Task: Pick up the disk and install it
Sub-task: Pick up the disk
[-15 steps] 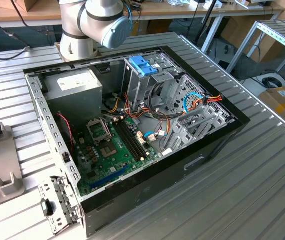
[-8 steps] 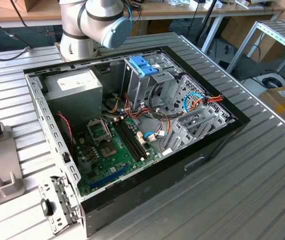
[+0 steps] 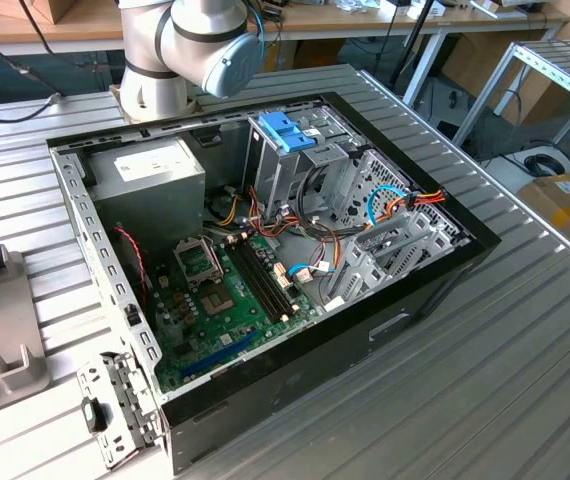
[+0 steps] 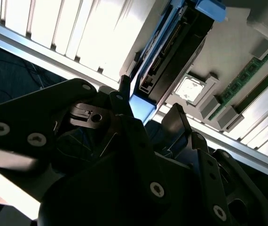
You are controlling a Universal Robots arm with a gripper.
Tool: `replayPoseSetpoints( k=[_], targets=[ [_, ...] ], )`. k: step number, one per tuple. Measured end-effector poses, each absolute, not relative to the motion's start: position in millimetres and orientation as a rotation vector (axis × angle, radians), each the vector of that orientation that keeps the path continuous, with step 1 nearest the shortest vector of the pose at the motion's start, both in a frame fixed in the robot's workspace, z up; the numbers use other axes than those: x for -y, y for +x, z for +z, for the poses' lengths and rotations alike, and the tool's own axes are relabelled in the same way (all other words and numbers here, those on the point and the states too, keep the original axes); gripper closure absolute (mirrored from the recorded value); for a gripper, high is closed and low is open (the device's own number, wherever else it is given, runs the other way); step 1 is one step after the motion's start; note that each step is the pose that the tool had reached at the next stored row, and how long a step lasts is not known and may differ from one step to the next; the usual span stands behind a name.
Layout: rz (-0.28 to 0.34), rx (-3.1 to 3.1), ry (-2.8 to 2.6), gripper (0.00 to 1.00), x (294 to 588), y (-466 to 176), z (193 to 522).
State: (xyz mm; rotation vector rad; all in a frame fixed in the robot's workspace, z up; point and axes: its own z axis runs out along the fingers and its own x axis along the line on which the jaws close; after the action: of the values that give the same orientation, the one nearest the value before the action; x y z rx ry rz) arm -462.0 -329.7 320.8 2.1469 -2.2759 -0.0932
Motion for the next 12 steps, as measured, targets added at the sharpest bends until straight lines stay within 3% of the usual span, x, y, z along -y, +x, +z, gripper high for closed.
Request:
replayPoseSetpoints(
  k=[12],
  targets=[
    [-0.093, 2.276, 2.147, 0.46, 329.7, -462.0, 315.9]
  ],
)
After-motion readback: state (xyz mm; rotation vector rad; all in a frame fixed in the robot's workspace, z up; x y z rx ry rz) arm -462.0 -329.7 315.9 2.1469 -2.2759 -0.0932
